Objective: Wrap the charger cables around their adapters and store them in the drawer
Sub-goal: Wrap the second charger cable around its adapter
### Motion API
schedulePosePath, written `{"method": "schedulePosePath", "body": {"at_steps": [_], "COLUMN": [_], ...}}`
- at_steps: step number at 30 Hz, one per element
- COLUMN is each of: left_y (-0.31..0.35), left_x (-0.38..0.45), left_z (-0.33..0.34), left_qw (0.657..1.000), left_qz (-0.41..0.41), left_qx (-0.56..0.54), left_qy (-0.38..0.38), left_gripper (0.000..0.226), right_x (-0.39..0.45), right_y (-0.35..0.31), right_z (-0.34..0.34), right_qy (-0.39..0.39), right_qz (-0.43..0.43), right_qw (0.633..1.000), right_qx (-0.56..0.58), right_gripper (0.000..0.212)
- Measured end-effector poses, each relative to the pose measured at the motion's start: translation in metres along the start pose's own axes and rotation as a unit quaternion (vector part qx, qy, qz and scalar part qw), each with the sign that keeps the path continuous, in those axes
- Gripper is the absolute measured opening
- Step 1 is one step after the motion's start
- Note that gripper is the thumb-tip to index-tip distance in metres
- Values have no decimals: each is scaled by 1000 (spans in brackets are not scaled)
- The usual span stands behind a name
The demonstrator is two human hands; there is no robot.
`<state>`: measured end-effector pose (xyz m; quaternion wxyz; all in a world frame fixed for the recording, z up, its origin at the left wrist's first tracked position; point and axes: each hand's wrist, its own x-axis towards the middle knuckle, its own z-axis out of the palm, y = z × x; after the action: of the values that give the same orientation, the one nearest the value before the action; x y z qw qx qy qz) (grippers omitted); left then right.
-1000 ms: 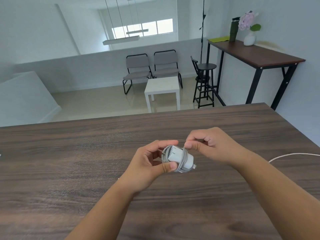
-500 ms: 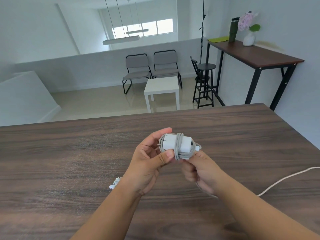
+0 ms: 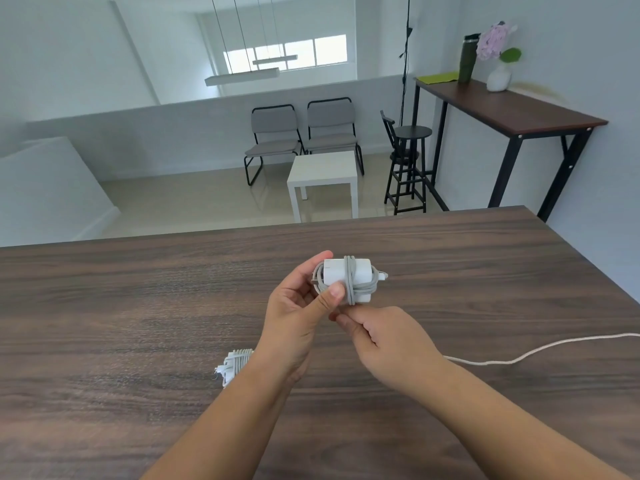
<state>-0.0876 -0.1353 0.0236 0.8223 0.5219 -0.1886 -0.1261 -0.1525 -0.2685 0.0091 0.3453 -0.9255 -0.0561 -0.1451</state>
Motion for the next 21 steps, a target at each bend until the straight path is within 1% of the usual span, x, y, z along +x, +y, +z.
{"method": "schedulePosePath", "body": {"at_steps": [3, 6, 8, 9, 11, 13, 15, 17, 19, 21], "left_y": [-3, -2, -1, -1, -2, -3, -2, 1, 6, 13], "left_x": [1, 2, 3, 3, 1, -1, -3, -5, -6, -5], "left_z": [-2, -5, -11, -15, -22, -27, -28, -27, -26, -25], "left_qw": [1000, 1000, 995, 988, 968, 959, 954, 947, 945, 947], "left_qz": [-3, 10, 34, 50, 80, 96, 102, 89, 54, 27], "left_qx": [-14, 17, 89, 142, 236, 266, 280, 297, 288, 258], "left_qy": [9, 20, 26, 26, 18, -4, -39, -87, -143, -187], "left_gripper": [46, 45, 45, 46, 49, 51, 51, 50, 48, 47], "right_x": [2, -2, -4, -4, -1, 5, 10, 13, 16, 22], "right_y": [-6, -9, -9, -9, -10, -12, -13, -13, -12, -12], "right_z": [-4, -11, -19, -24, -35, -46, -60, -76, -88, -92], "right_qy": [-9, -33, -50, -60, -78, -91, -87, -81, -79, -93], "right_qz": [-16, -22, -32, -40, -62, -75, -91, -92, -90, -85], "right_qw": [999, 998, 995, 992, 984, 978, 974, 973, 979, 987], "right_qx": [-29, -45, -82, -105, -148, -171, -191, -198, -167, -96], "right_gripper": [26, 32, 30, 28, 31, 28, 23, 25, 23, 17]}}
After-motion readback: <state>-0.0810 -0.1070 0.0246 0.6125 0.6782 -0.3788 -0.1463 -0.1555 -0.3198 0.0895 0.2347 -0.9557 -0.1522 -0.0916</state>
